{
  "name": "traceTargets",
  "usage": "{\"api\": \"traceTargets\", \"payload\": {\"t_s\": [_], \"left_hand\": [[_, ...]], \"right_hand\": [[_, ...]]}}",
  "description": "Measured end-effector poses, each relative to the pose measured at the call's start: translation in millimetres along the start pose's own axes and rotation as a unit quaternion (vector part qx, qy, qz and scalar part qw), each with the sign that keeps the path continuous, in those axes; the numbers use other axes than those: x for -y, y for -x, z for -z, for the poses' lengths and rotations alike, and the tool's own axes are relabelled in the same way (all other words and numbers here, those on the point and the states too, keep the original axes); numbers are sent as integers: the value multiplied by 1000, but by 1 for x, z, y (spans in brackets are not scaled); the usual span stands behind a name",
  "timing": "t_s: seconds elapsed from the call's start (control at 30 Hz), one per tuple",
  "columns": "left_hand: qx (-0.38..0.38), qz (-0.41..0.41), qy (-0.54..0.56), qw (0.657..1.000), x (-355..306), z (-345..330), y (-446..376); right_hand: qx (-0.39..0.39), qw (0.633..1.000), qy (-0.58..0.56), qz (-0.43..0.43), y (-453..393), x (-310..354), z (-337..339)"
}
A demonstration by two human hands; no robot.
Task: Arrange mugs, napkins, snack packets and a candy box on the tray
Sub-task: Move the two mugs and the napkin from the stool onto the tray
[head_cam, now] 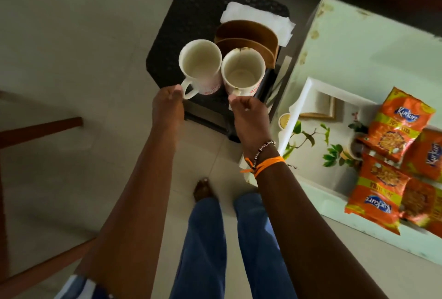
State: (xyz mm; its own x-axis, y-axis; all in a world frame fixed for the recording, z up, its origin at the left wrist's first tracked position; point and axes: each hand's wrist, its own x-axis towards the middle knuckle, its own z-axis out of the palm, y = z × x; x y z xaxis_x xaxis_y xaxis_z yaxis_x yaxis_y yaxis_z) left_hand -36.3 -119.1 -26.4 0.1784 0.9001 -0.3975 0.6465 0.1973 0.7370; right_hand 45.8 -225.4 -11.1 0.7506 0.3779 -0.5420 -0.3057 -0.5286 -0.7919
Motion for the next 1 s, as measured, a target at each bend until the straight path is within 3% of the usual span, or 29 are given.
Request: {"api": "traceTargets", "payload": {"t_s": [0.17, 0.37, 0.47, 0.73, 1.0], "left_hand": [[100, -18, -4, 995, 4, 3, -12], [148, -65, -5, 987, 11, 8, -14], [173, -94, -20, 980, 17, 15, -2], [264, -83, -3, 961, 17, 2, 86], [352, -141, -11, 925, 12, -67, 156]], "right_hand": [[-85, 996, -6, -29, -10, -5, -15], [-48, 998, -39, -13, -11, -6, -21], [-68, 995, -72, -14, -3, -12, -14], [-130, 989, -64, -24, 64, -55, 63], [-229, 971, -53, -42, 89, -107, 142]]}}
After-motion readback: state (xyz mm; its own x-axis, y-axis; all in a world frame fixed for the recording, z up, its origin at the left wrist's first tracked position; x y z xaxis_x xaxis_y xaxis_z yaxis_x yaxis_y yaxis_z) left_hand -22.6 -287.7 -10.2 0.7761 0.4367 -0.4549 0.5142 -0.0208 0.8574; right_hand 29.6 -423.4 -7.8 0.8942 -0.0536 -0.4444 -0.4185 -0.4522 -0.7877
